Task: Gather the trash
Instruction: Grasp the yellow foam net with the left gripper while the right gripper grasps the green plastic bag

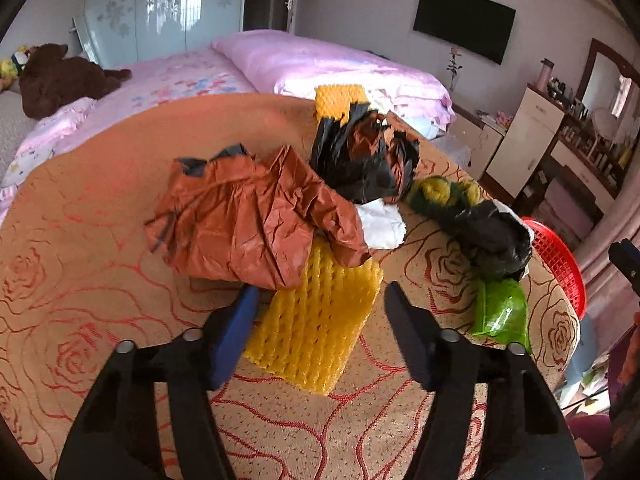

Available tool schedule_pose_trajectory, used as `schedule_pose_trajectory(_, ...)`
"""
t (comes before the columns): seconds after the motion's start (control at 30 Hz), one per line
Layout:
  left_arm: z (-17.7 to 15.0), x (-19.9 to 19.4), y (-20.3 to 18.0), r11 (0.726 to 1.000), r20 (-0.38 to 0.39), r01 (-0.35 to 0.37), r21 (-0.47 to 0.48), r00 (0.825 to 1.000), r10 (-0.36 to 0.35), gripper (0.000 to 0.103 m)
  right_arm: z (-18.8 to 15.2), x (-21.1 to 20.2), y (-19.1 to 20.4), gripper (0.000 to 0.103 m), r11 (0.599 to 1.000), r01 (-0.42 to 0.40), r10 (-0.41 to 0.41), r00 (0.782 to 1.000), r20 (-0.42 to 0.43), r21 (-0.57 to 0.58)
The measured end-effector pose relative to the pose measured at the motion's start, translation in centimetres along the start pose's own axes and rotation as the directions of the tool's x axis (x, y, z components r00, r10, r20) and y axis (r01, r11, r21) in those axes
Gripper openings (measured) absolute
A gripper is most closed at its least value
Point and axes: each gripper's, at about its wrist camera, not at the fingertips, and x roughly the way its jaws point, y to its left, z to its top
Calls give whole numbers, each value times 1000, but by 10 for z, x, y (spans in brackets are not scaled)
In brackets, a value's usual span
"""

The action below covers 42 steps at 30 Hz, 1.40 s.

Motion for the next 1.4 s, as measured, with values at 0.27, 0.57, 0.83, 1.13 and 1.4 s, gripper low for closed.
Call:
schedule_pose_trajectory(0.27, -7, -8, -1, 1000, 22, -5, 12, 1000, 5, 23, -2, 3, 8, 96, 999, -38, 37, 999, -26, -19)
schedule_pose_trajectory(0.57, -13, -29, -15, 999, 49, 38, 32, 998, -40, 12, -5, 10, 48, 96, 978, -194, 185, 978, -100, -81)
schedule_pose_trajectory(0.83, -14, -48, -28, 995, 92, 73, 62, 993, -78, 12, -10, 22, 91, 94, 944, -289, 265, 952, -155, -160)
schedule_pose_trajectory(1.13, -11, -46, -25, 997, 90, 71, 39, 993, -74, 12, -15, 42, 121, 77, 902, -378, 327, 914, -239, -208)
schedule_pose_trajectory(1.4, -15, -42, -24, 997, 83, 70, 35, 994, -73, 12, -20, 47, 136, 56, 881, -415, 348, 895, -280, -230)
